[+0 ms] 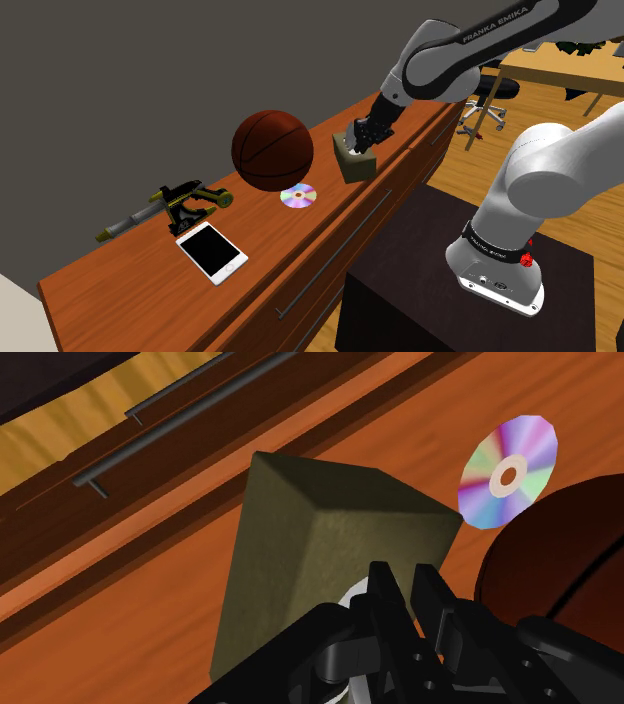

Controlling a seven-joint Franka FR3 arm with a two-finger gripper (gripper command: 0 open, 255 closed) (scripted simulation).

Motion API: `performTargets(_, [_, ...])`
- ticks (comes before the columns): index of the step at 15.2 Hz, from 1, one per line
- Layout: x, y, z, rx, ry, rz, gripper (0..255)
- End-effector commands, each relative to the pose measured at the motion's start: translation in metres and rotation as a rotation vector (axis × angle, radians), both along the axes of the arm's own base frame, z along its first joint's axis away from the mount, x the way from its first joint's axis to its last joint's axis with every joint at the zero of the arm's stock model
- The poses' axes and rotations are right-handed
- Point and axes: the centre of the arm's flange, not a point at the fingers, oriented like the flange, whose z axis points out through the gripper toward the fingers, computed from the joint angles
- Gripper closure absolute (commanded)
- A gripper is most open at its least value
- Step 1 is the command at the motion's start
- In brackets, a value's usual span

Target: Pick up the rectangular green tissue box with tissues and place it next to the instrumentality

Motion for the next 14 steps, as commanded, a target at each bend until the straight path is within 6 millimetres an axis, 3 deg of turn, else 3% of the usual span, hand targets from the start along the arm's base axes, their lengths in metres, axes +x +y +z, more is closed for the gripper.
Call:
performTargets(1, [0.000, 0.000, 0.000, 0.000, 0.000, 0.000, 255])
performTargets(2, [0.000, 0.000, 0.000, 0.000, 0.000, 0.000, 255])
performTargets(3, [0.000, 0.000, 0.000, 0.000, 0.000, 0.000, 0])
performTargets(8, [0.000, 0.000, 0.000, 0.000, 0.000, 0.000, 0])
performTargets(12, [-0.016, -0.011, 0.046, 0.000, 0.000, 0.000, 0])
performTargets(14, [-0.016, -0.011, 0.046, 0.000, 0.000, 0.000, 0])
